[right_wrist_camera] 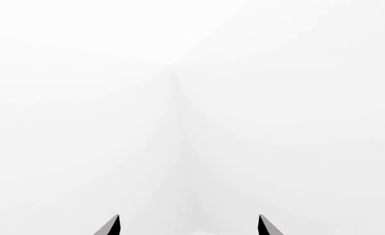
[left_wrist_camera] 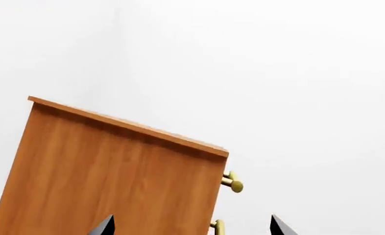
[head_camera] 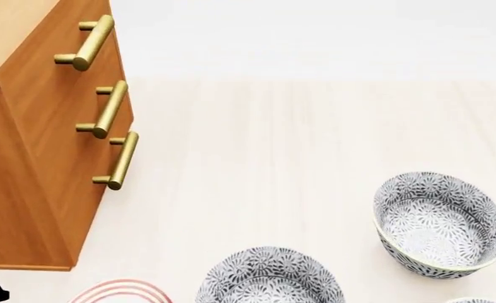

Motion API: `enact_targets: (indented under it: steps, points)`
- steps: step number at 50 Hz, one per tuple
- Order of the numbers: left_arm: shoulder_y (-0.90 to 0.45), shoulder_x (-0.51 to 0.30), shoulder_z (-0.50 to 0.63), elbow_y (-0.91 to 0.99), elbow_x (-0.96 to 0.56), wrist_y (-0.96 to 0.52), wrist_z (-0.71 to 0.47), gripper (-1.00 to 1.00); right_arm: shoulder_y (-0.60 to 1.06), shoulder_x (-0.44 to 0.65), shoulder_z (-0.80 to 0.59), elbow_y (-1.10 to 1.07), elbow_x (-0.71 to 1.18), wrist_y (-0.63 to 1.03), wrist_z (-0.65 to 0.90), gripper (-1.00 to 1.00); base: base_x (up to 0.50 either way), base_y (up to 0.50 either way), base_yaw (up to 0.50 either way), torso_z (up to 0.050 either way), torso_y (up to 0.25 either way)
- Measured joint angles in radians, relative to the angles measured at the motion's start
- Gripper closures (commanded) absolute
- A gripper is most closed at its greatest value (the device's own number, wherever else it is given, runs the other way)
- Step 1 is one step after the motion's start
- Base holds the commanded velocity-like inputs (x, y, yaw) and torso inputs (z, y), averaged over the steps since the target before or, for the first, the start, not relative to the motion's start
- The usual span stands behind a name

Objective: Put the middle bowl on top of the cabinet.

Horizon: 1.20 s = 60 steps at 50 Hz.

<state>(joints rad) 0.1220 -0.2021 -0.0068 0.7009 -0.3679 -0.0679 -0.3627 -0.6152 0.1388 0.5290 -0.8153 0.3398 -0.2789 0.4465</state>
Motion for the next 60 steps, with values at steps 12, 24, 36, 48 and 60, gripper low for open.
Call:
enact_targets:
  steps: [12, 24, 36, 48, 60]
  points:
    - [0.002, 0.075, 0.162, 0.105, -0.341, -0.296, -0.199, -1.00, -0.024, -0.024, 0.005, -0.012, -0.008, -0.030, 0.015, -1.00, 0.00, 0.00, 0.00, 0.000, 0.000]
    - [-0.025, 0.129, 0.306, 0.127, -0.463, -0.415, -0.302, -1.00, -0.041, -0.032, 0.007, -0.016, -0.006, -0.054, 0.024, -1.00, 0.00, 0.00, 0.00, 0.000, 0.000]
    - [-0.073, 0.152, 0.393, 0.121, -0.489, -0.451, -0.374, -1.00, -0.053, -0.029, 0.011, -0.012, 0.002, -0.072, 0.028, -1.00, 0.00, 0.00, 0.00, 0.000, 0.000]
    - [-0.136, 0.158, 0.482, 0.121, -0.435, -0.504, -0.483, -1.00, -0.065, -0.022, 0.021, 0.000, 0.017, -0.093, 0.025, -1.00, 0.00, 0.00, 0.00, 0.000, 0.000]
    - [-0.181, 0.162, 0.529, 0.064, -0.419, -0.525, -0.568, -1.00, -0.082, -0.017, 0.034, 0.008, 0.035, -0.114, 0.016, -1.00, 0.00, 0.00, 0.00, 0.000, 0.000]
